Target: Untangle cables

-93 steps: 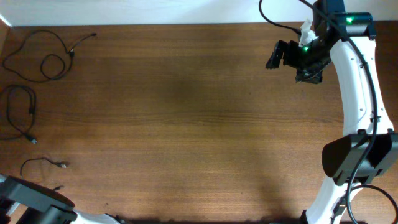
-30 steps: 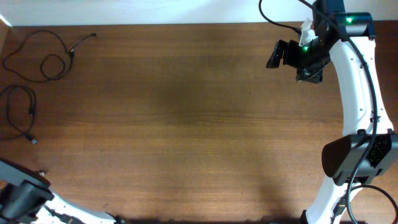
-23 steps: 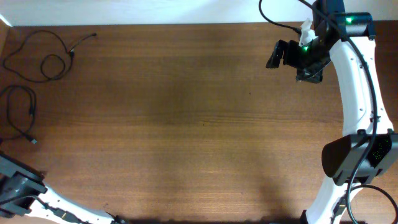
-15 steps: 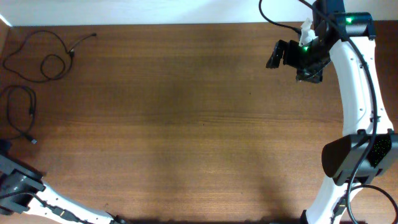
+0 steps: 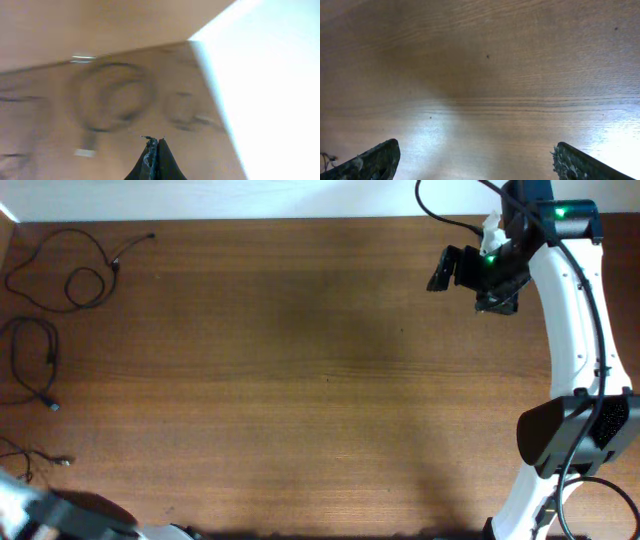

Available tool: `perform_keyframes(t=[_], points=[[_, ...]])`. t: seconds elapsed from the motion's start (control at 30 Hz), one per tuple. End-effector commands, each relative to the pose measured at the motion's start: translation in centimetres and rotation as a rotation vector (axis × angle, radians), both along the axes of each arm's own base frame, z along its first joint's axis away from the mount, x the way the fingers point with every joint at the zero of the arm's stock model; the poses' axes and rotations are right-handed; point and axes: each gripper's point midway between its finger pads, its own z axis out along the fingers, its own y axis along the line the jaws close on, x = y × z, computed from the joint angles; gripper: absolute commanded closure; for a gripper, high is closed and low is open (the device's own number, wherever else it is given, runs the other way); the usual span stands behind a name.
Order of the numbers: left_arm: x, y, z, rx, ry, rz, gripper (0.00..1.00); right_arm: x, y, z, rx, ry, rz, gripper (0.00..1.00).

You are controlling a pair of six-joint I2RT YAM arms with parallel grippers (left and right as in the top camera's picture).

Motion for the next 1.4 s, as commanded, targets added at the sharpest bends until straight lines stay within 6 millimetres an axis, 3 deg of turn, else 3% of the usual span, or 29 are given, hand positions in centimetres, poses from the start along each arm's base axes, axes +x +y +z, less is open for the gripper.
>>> perform_keyframes(t=[0.0, 0.07, 0.1, 0.13, 0.23, 0.33, 0.5, 0.7, 0.93, 1.03, 1.2, 1.37], points=[[3.6, -10.4, 6.4, -0.204, -0.316, -0.405, 0.62, -0.3, 1.2, -0.3, -0.009, 0.013, 0.029, 0.02], [4.4, -14.4, 7.6, -0.215, -0.349, -0.559, 0.18, -0.4, 1.7, -0.3, -0.008, 0.014, 0.038, 0.02], [4.8, -16.4, 7.8, -0.225, -0.356, -0.635, 0.03, -0.6, 1.8, -0.4, -0.010, 0.018, 0.043, 0.02], [5.2, -18.3, 7.9, -0.236, -0.360, -0.707, 0.01, -0.7, 1.8, -0.4, -0.012, 0.024, 0.044, 0.02], [6.4, -24.9, 7.2, -0.237, -0.330, -0.933, 0.01, -2.1, 1.5, -0.6, -0.021, 0.080, 0.054, 0.01], [7.1, -29.9, 5.5, -0.168, -0.246, -1.084, 0.01, -3.9, 0.9, -0.4, -0.033, 0.129, 0.080, 0.01], [7.1, -33.3, -1.0, -0.044, 0.162, -1.024, 0.01, -6.1, 0.4, 1.9, -0.060, 0.118, 0.099, 0.01], [5.1, -39.5, -3.4, 0.024, 0.351, -1.149, 0.01, -8.5, 0.1, 6.9, -0.080, -0.042, 0.168, 0.01], [3.3, -44.5, -4.7, 0.172, 0.479, -1.264, 0.01, -12.9, -0.4, 13.6, -0.102, -0.269, 0.153, 0.01], [2.7, -46.0, -4.8, 0.206, 0.491, -1.305, 0.01, -15.5, -0.6, 15.3, -0.103, -0.334, 0.150, 0.01], [2.7, -46.4, -4.8, 0.221, 0.494, -1.312, 0.01, -19.3, -0.8, 14.1, -0.103, -0.318, 0.150, 0.01], [2.6, -46.4, -4.8, 0.219, 0.494, -1.313, 0.01, -20.5, -0.8, 11.2, -0.099, -0.247, 0.151, 0.01]])
